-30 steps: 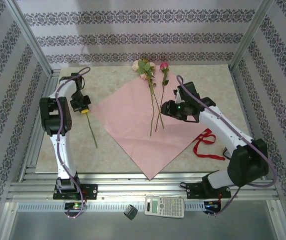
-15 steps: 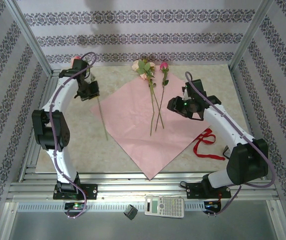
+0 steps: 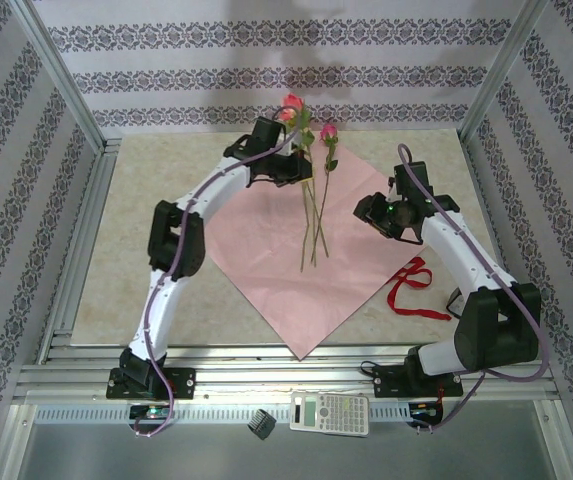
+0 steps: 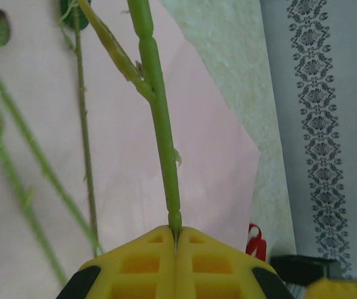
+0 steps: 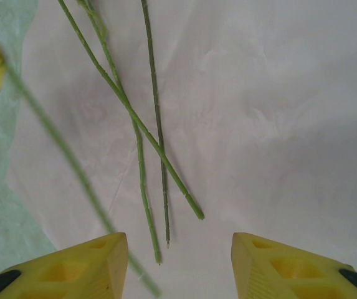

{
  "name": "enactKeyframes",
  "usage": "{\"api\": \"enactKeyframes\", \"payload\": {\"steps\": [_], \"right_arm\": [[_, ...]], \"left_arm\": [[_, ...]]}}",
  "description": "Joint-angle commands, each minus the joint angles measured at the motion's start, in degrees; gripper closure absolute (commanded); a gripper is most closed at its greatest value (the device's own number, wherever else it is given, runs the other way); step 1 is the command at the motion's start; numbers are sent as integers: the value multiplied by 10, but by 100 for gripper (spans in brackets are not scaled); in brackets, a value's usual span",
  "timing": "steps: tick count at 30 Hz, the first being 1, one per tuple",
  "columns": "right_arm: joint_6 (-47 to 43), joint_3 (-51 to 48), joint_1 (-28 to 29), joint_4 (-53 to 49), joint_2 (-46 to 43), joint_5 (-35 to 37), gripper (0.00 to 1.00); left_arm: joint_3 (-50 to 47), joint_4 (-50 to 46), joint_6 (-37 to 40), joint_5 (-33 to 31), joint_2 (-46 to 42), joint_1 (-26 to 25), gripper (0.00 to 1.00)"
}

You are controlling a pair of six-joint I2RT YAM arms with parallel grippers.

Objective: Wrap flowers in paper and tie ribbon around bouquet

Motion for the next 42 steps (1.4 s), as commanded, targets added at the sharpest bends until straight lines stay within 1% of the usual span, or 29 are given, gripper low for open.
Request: {"api": "enactKeyframes", "payload": {"steps": [1, 4, 7, 8, 9, 10, 11, 13, 15, 17, 19, 22, 26, 29, 32, 34, 37, 42], "right_arm": [[10, -8, -9, 0, -14, -16, 52], [7, -11, -15, 2, -11, -20, 52], [3, -12, -19, 3, 1, -26, 52], [4, -12, -19, 3, 8, -29, 52], [5, -12, -20, 6, 15, -33, 51], [4, -12, -19, 9, 24, -37, 51], [4, -11, -19, 10, 31, -39, 51], [-2, -10, -19, 10, 48, -38, 51], [-8, -11, -18, 11, 64, -34, 51], [-16, -6, -14, 11, 82, -27, 51], [-20, 5, -6, 11, 108, -26, 51], [-24, 33, 11, 8, 153, -20, 51], [-30, 77, 35, -6, 219, -10, 52], [-30, 101, 53, -14, 251, 5, 53], [-26, 111, 67, -14, 271, 13, 53], [-25, 117, 79, -14, 285, 15, 53], [-29, 121, 98, -17, 304, 15, 53], [-32, 110, 125, -17, 317, 13, 54]], "left_arm": [[104, 24, -31, 27, 71, 0, 100], [178, -8, -25, 35, 133, -4, 100], [188, -42, -3, 26, 155, -4, 100], [187, -57, 7, 20, 157, -4, 89], [187, -75, 18, 10, 158, -5, 72], [187, -96, 26, -4, 154, -5, 58], [187, -112, 33, -14, 148, -4, 50], [177, -137, 42, -38, 117, -4, 44], [145, -155, 46, -71, 72, -5, 43], [75, -155, 46, -99, 13, 0, 44], [-40, -103, 26, -94, -51, 13, 44], [-182, -35, -5, -77, -108, 40, 48], [-300, 28, -38, -62, -138, 70, 54], [-343, 53, -48, -62, -147, 82, 57], [-356, 42, -49, -74, -142, 84, 61], [-370, 32, -53, -90, -139, 84, 66], [-414, 38, -71, -106, -146, 89, 69], [-514, 64, -90, -124, -197, 104, 70]]}}
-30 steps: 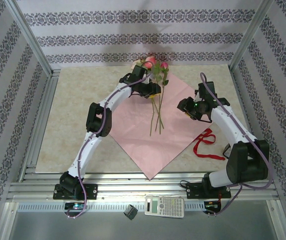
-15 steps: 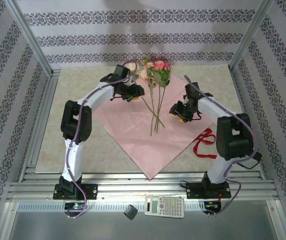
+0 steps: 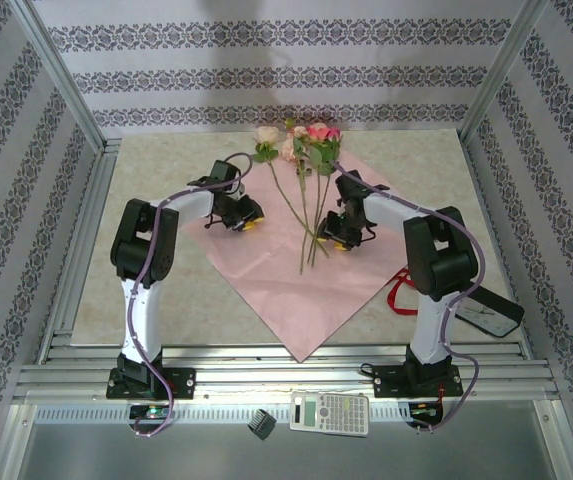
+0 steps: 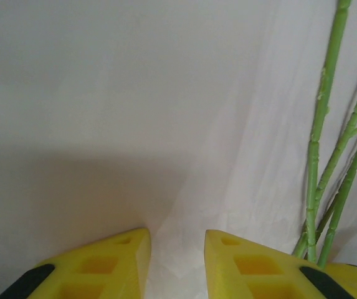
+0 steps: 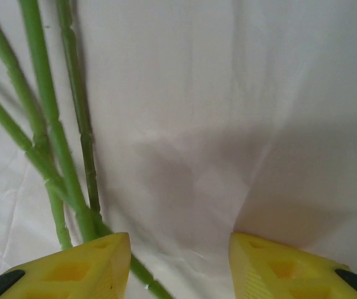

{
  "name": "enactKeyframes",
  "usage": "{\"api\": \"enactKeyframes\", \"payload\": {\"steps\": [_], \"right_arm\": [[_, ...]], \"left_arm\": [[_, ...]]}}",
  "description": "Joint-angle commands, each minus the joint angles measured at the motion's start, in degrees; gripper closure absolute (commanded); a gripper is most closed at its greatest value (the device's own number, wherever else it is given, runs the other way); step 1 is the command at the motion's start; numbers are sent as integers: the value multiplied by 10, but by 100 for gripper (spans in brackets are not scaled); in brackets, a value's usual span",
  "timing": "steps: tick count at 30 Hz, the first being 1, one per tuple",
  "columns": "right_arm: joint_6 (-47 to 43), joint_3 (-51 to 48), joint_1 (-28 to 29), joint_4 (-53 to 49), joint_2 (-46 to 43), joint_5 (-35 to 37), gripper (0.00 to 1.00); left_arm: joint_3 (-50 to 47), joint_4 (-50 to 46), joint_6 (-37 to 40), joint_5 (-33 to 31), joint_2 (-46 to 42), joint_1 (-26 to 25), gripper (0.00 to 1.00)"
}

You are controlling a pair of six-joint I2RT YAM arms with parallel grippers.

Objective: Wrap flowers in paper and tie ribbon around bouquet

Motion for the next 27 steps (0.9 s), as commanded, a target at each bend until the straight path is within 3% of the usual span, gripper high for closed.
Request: {"api": "enactKeyframes", "payload": {"steps": [1, 7, 12, 15, 21, 27], "right_arm": [[-9, -4, 16, -11, 7, 8, 54], [-7, -13, 45, -5, 8, -2, 54], [6, -8, 53, -7, -18, 0, 54], [10, -20, 54, -6, -69, 16, 53], [-15, -78, 53, -39, -173, 44, 51], [-69, -160, 99, -45, -254, 48, 56]], "left_arm": [[-72, -11, -23, -39, -31, 15, 70], [-140, 1, -17, -36, -88, 53, 70], [-100, -41, 22, -42, -110, 60, 58], [-82, -55, 13, -36, -135, 56, 57], [-102, -99, -17, 17, -175, 13, 59], [-204, -126, -76, 49, -225, -8, 74]]}}
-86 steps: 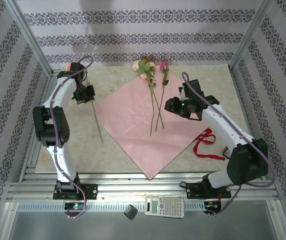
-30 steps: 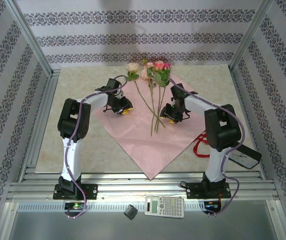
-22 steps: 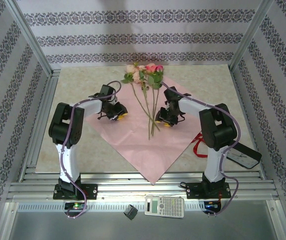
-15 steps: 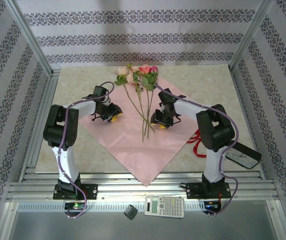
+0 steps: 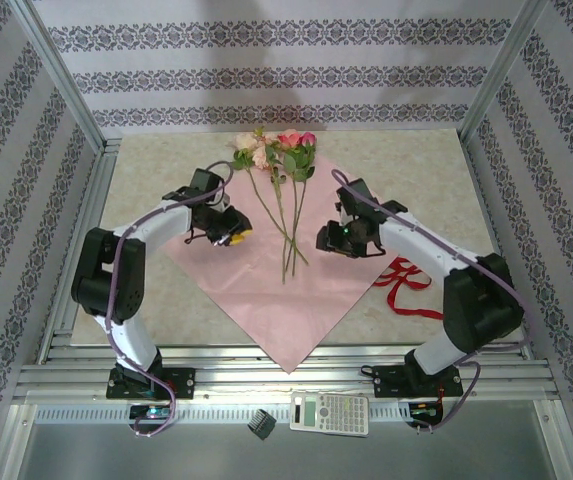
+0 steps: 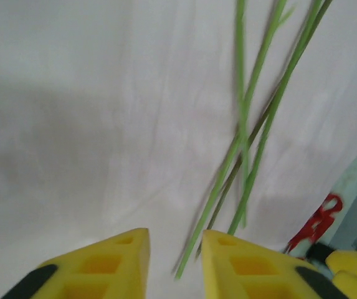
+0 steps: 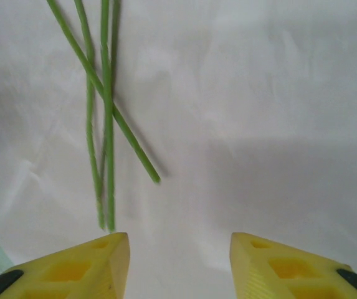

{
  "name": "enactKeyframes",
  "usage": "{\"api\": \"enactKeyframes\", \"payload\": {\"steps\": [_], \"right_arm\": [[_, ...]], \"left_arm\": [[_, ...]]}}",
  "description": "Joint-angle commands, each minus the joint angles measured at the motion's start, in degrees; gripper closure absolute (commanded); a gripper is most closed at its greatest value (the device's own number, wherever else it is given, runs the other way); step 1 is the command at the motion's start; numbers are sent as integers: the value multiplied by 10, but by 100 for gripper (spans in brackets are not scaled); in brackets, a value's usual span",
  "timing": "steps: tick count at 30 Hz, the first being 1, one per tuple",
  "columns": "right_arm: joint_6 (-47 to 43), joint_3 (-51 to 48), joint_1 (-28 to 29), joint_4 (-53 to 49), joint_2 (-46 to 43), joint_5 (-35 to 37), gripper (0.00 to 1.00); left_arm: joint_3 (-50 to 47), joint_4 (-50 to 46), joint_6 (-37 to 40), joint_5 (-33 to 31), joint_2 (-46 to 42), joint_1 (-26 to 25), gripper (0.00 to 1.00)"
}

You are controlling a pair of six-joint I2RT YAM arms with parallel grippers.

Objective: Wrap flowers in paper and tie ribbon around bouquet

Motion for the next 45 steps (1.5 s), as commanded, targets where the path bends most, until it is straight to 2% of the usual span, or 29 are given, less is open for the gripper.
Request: {"api": "enactKeyframes", "payload": {"steps": [1, 5, 9, 13, 17, 20, 25, 29, 34, 45], "right_arm": [[-48, -33, 46, -19, -17, 6, 58], [-100, -17, 135, -11, 5, 4, 61], [-159, 37, 213, -15, 60, 15, 53], [-227, 111, 291, -27, 124, 45, 47], [-276, 169, 356, -33, 177, 76, 38], [-293, 219, 388, -55, 225, 95, 38], [-302, 281, 425, -91, 290, 133, 36], [-282, 294, 433, -116, 319, 168, 35], [-263, 272, 431, -116, 321, 187, 41], [-253, 268, 412, -107, 329, 184, 77]], "left_arm": [[-57, -46, -41, 19, -22, -2, 75], [-91, -29, -48, 19, -27, 2, 75], [-92, -47, -44, -5, -28, 20, 73], [-102, -14, -50, 3, -17, 67, 73], [-79, -4, -23, 15, 38, 113, 81], [-75, 22, -23, 36, 69, 125, 87], [-98, 50, -40, 39, 67, 127, 88], [-106, 54, -40, 45, 69, 127, 89], [-95, 41, -28, 44, 70, 128, 89], [-81, 25, -12, 43, 74, 129, 89]]}}
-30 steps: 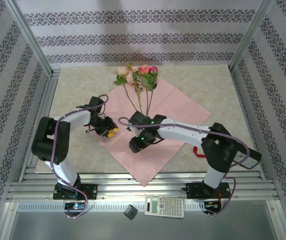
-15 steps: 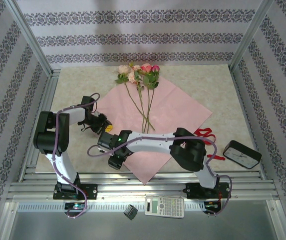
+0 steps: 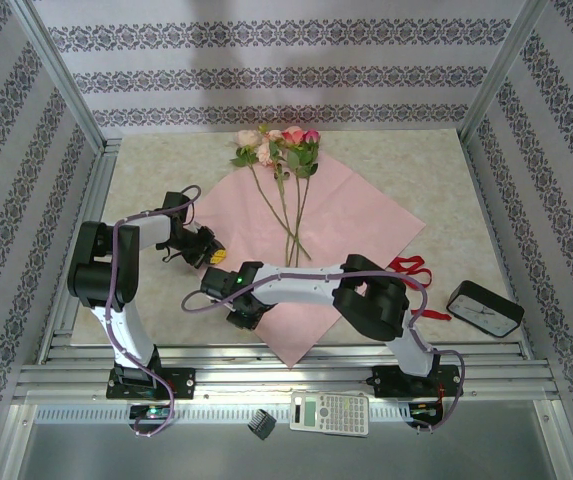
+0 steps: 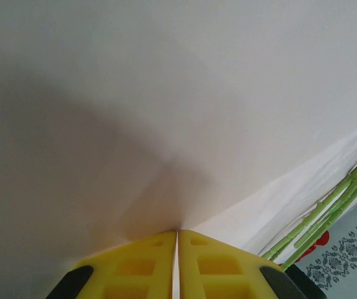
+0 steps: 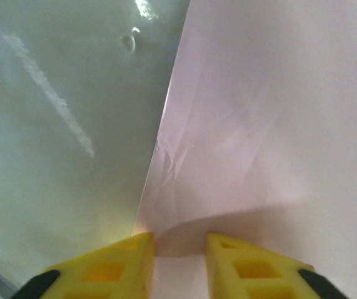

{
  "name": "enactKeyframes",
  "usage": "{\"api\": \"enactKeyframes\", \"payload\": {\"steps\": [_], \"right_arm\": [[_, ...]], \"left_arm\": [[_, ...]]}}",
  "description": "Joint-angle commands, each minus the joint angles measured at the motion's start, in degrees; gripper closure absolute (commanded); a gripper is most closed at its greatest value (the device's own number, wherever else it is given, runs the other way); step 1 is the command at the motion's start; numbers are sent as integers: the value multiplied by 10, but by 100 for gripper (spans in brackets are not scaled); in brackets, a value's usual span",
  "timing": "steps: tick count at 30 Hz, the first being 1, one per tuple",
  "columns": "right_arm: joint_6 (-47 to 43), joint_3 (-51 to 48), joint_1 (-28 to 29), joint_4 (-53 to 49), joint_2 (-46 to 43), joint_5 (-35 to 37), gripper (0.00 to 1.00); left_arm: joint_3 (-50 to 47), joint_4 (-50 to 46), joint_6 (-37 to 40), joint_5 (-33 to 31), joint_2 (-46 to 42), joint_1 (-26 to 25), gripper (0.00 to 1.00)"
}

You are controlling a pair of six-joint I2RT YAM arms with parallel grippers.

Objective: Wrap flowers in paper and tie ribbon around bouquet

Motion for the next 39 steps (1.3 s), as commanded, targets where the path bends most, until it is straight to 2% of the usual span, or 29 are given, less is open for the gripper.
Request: {"api": "enactKeyframes", "payload": {"steps": [1, 4, 7, 11, 13, 17, 22, 26, 31, 36, 39], "right_arm": [[1, 2, -12, -8, 3, 8, 81], [-8, 12, -19, -12, -10, -19, 87], [-17, 20, -33, -16, -23, -80, 90], [-22, 21, -57, -28, -34, -134, 96], [-25, 15, -63, -30, -45, -139, 87], [-35, -10, -49, -21, -76, -121, 51], [-26, -3, -26, -29, -54, -101, 35], [-6, 26, -9, -40, -16, -83, 28], [13, 38, -3, -57, 12, -40, 26], [14, 14, 1, -49, 12, -26, 27], [11, 2, 1, -40, 18, -13, 35]], "left_arm": [[4, -11, 16, -26, 21, 4, 89], [8, -15, 17, -26, 15, 3, 89], [21, -37, 21, -35, -5, 3, 88], [34, -80, 16, -50, -59, 3, 75], [32, -100, 19, -60, -89, 3, 74], [8, -98, 14, -44, -110, 3, 74], [-17, -53, 3, -30, -80, 3, 78], [-4, -53, 19, -46, -41, 4, 81], [-2, -50, 29, -55, -19, 4, 81], [1, -53, 38, -59, -3, 3, 81], [4, -53, 41, -60, 2, 4, 82]]}}
